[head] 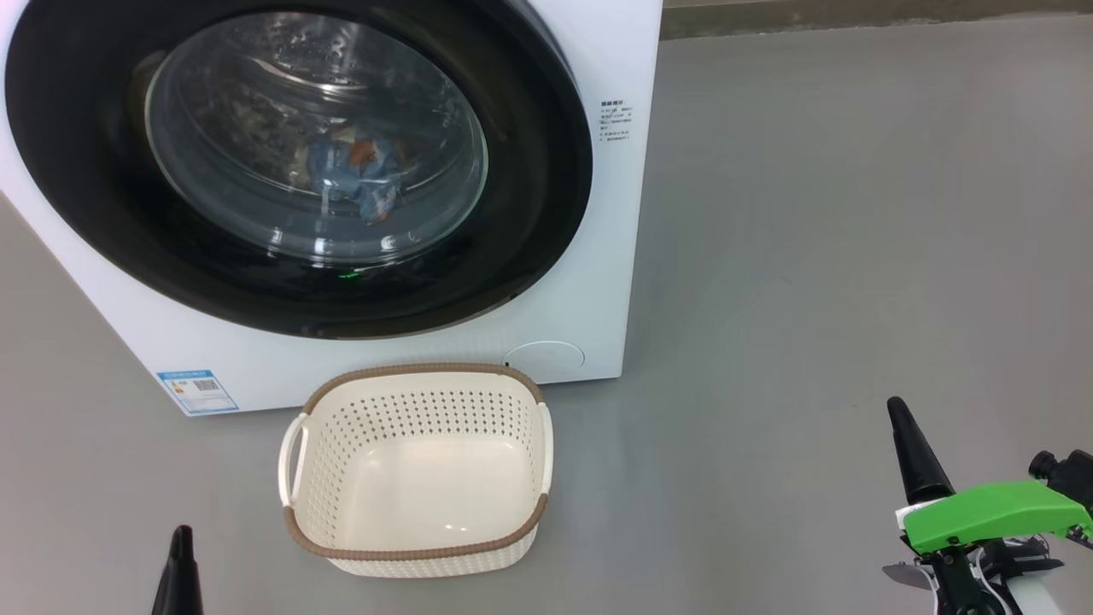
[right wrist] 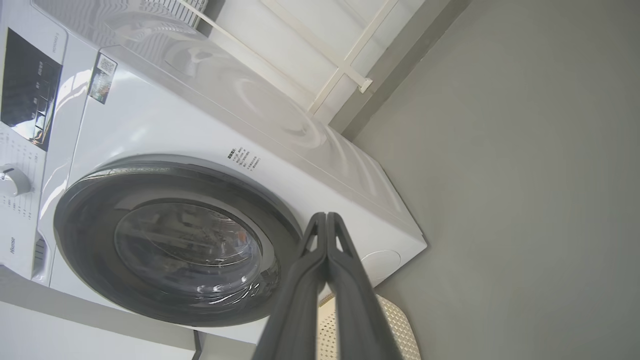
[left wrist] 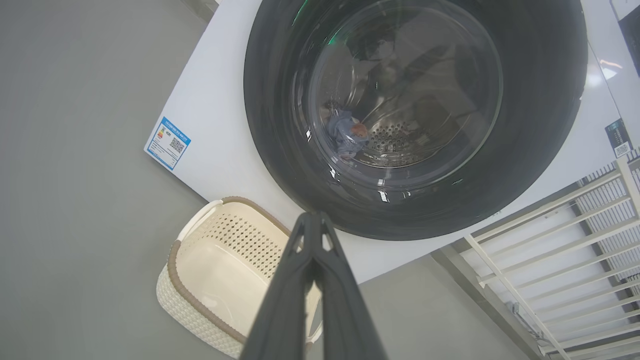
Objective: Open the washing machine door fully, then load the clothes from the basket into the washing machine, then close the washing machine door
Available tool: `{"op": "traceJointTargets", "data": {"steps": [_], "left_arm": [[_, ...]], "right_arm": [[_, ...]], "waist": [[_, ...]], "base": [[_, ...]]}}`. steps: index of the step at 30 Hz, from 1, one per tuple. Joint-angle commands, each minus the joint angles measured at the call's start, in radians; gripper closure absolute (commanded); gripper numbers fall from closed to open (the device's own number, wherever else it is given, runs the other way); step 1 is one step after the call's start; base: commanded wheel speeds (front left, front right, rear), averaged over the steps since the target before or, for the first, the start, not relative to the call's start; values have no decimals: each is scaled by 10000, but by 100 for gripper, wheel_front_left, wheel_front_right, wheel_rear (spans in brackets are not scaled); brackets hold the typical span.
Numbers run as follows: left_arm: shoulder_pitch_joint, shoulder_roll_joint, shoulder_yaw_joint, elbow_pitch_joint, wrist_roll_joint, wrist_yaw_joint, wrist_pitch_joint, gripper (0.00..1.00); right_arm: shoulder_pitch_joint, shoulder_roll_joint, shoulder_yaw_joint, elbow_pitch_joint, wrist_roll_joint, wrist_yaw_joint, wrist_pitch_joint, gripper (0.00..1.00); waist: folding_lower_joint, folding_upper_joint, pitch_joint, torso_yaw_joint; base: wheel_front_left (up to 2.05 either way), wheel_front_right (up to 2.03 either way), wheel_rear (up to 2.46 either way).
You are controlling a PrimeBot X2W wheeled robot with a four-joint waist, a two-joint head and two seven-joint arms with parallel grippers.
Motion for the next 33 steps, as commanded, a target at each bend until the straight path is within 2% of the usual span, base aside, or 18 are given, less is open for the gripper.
{"op": "traceJointTargets", "data": {"steps": [1, 33], "left_arm": [[-468, 105, 156, -333, -286, 2, 72, 100], [-775, -171, 144, -490, -3512, 4, 984, 100]], "right_arm": [[-111, -33, -12, -317, 236, 1, 83, 100], [3, 360, -738, -632, 2734, 1, 1012, 100]], "waist": [[0, 0, -4, 5], [0, 0, -79, 103]], "base": [[0, 0, 0], [0, 0, 0]]}}
